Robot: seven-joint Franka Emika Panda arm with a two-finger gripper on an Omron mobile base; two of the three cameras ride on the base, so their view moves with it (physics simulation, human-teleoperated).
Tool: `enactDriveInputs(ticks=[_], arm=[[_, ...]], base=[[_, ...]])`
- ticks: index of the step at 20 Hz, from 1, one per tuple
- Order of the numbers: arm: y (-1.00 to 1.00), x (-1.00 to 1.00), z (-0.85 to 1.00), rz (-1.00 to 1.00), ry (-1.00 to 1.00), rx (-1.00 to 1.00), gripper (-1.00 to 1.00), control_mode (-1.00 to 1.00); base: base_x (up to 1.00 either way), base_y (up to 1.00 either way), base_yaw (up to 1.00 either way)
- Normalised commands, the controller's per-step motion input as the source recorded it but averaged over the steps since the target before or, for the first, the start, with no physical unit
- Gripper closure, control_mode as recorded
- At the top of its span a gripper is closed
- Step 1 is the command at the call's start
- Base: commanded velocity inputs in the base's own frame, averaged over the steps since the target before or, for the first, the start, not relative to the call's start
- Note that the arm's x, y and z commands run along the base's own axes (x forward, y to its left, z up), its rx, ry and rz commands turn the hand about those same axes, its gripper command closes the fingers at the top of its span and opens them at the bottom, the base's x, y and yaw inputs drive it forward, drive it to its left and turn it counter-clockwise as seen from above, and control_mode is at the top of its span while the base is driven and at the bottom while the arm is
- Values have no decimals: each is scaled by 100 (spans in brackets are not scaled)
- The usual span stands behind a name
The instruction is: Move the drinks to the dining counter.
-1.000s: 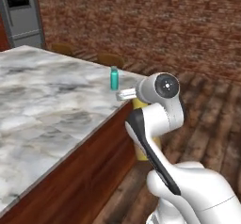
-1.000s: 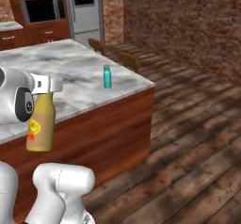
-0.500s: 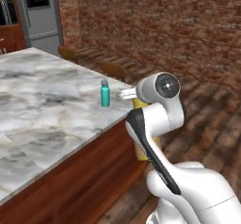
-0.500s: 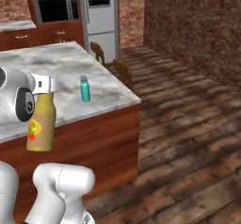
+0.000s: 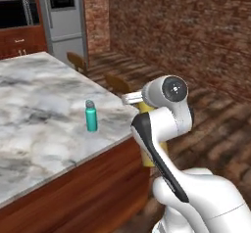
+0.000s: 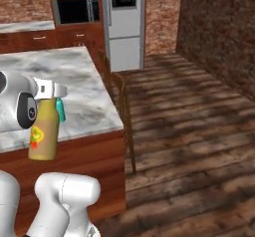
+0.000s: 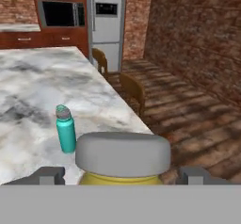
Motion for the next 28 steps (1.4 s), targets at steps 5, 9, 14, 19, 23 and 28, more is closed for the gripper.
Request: enactDriveInputs(ticks=[5,9,14,19,23,28], arm=[[0,0,0,0,0,0,100,100],[0,0,0,0,0,0,100,100],[0,0,0,0,0,0,100,100],[0,0,0,0,0,0,100,100],[0,0,0,0,0,0,100,100],[0,0,0,0,0,0,100,100]], base=[[100,-65,43],[100,-54,49],[100,-53,49],[100,-56,52],[99,-53,52],[88,-43,50]])
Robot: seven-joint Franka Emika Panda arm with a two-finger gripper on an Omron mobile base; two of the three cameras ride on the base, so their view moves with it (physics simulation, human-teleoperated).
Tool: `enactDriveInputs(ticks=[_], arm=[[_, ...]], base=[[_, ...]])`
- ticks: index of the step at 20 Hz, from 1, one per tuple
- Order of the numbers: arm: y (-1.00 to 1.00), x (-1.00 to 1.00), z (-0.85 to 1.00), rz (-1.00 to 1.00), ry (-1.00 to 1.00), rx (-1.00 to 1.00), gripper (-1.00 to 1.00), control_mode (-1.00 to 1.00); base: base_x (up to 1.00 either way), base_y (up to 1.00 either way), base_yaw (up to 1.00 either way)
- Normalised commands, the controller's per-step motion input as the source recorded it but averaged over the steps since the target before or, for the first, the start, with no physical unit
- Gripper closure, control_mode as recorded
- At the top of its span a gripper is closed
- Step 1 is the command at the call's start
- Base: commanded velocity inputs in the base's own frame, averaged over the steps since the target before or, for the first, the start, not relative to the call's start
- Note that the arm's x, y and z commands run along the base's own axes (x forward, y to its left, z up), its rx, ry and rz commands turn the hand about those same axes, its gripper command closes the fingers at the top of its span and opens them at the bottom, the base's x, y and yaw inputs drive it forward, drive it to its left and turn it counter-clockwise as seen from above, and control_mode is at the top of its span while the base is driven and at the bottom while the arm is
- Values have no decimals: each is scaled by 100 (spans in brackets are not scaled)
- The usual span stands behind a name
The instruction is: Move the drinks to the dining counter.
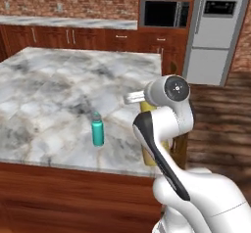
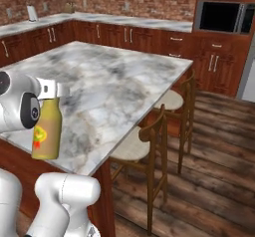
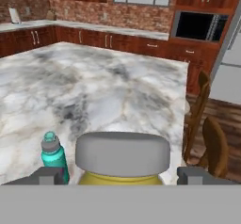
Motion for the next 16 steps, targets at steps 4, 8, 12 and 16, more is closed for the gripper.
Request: enactDriveInputs(ticks=[4,8,12,16], arm=[[-13,15,0,10,-3,5,100,-100],[-52,49,0,21,-1,19,100,-100],[-50,31,0,21,-8,14,100,-100],[-35,21,0,23,0,9,100,-100]], base=[[57,-29,33],[0,0,0],[0,0,0],[0,0,0]])
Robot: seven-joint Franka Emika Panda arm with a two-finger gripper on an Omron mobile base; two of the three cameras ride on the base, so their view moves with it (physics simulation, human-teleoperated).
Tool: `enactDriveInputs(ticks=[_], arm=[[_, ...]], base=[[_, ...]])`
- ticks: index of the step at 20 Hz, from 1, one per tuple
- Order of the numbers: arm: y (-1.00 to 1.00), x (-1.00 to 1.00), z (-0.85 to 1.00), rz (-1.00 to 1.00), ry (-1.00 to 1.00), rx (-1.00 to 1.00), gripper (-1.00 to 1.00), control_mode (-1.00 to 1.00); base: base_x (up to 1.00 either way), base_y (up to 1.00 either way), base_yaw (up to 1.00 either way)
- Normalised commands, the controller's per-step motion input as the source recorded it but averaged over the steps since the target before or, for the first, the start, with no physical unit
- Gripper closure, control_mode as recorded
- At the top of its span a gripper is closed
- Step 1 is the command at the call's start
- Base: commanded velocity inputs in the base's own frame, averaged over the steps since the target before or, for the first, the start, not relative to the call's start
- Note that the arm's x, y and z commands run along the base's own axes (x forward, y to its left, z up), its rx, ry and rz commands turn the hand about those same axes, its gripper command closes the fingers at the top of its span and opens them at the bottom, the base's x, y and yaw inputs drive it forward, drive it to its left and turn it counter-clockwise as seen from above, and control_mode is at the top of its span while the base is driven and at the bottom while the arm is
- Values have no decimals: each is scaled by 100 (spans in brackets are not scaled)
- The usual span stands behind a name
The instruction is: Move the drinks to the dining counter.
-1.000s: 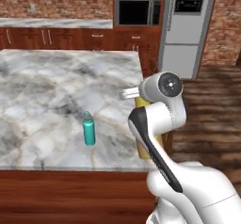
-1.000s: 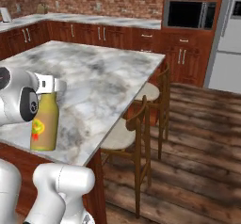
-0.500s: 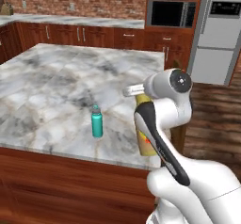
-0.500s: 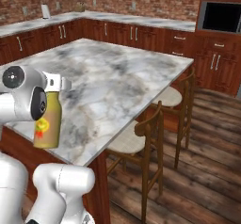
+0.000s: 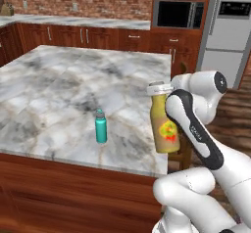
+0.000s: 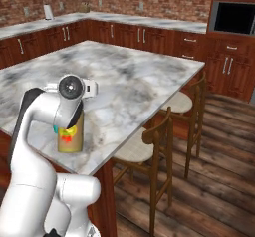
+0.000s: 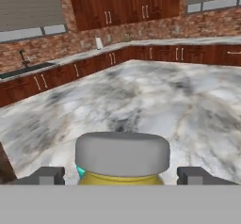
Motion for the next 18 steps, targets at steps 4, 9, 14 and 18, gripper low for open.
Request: enactDriveInputs(ticks=[4,9,14,18], arm=[[-10,24,0,31,-8,7,100,-100],[0,14,0,33,-21,9,100,-100],[0,22,-2,20,-4,17,100,-100],[0,17,0,13,-1,20,100,-100]], base=[[0,0,0],[0,0,0],[0,0,0],[0,0,0]])
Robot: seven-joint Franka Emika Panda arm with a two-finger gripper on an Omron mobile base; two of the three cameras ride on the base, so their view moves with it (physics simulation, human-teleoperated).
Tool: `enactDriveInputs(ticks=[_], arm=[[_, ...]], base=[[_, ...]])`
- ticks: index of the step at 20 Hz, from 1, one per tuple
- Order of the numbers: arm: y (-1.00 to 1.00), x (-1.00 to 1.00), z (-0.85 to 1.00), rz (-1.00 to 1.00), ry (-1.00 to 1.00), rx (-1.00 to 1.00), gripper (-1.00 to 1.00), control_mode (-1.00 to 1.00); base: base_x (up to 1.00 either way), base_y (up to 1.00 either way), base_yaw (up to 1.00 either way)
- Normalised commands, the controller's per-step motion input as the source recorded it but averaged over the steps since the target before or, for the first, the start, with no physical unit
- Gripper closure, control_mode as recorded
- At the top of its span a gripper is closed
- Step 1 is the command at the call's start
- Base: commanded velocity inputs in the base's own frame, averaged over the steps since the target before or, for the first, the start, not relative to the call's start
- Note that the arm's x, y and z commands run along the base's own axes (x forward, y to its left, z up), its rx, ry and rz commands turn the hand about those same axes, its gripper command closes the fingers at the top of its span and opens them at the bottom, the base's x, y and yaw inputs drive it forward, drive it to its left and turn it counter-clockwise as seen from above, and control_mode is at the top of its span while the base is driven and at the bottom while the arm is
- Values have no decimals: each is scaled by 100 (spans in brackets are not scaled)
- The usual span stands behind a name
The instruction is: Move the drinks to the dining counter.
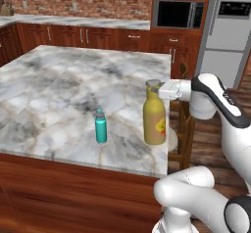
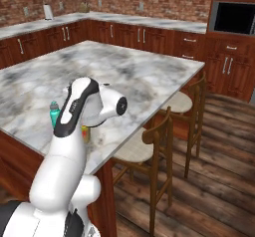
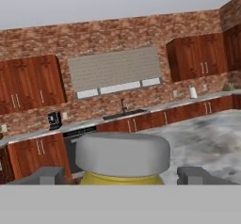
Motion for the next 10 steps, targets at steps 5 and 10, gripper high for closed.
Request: enactDriveInputs(ticks=[5,10], arm=[[0,11,0,5,-5,9,100,-100],[0,0,0,2,-19,0,100,-100]], base=[[0,0,0],[0,0,0]])
